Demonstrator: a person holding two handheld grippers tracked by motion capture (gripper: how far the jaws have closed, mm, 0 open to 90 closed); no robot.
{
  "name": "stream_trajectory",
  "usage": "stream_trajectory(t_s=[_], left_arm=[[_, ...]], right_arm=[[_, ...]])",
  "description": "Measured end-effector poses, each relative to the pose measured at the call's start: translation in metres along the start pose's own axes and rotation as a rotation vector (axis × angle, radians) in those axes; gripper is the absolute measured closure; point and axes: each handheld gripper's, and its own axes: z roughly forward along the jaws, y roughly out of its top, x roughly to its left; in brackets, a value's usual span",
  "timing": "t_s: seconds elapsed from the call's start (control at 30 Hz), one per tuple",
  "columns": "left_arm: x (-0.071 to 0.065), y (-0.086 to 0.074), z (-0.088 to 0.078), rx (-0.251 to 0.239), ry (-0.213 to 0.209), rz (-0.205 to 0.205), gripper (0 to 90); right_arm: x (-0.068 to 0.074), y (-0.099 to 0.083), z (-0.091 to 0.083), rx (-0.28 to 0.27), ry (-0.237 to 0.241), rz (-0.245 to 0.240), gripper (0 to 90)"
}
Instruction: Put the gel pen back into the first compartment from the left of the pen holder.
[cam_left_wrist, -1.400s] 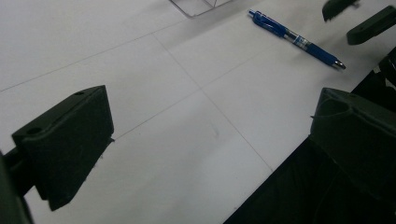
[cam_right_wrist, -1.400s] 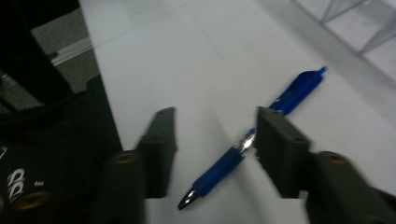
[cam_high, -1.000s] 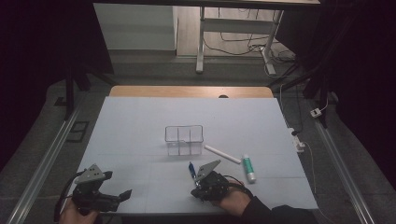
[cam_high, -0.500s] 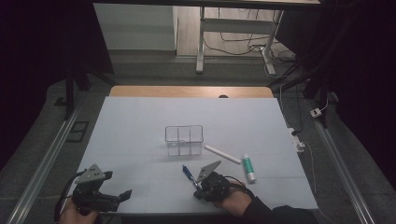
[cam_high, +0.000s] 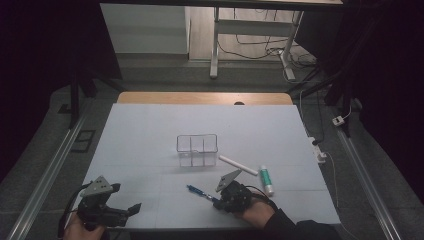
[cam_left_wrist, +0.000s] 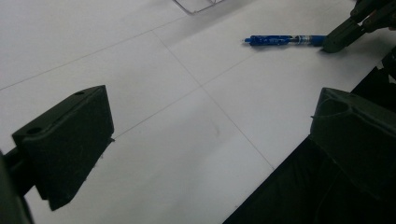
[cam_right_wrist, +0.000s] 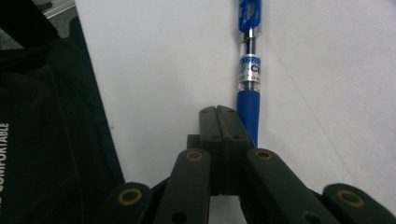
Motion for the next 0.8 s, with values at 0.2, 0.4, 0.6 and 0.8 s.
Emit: stream_trajectory(t_s=[0.2, 0.4, 0.6, 0.8], left_arm=[[0.000, 0.000, 0.000, 0.002, 0.001, 0.000, 0.0], [0.000, 0.000, 0.000, 0.002, 0.002, -0.001, 0.0], [0.001, 0.000, 0.000, 0.001, 0.000, -0.005, 0.0], [0.000, 0.000, 0.001, 0.003, -0.001, -0.007, 0.0]], right_arm=[[-0.005, -0.002, -0.003, 0.006, -0.028, 0.001, 89.6], [-0.006, -0.002, -0.004, 0.006, -0.032, 0.005, 89.6], [-0.011, 0.001, -0.020, -0.072, -0.052, 0.037, 83.2], [-0.019, 0.003, -0.024, -0.080, -0.103, 0.075, 53.5]])
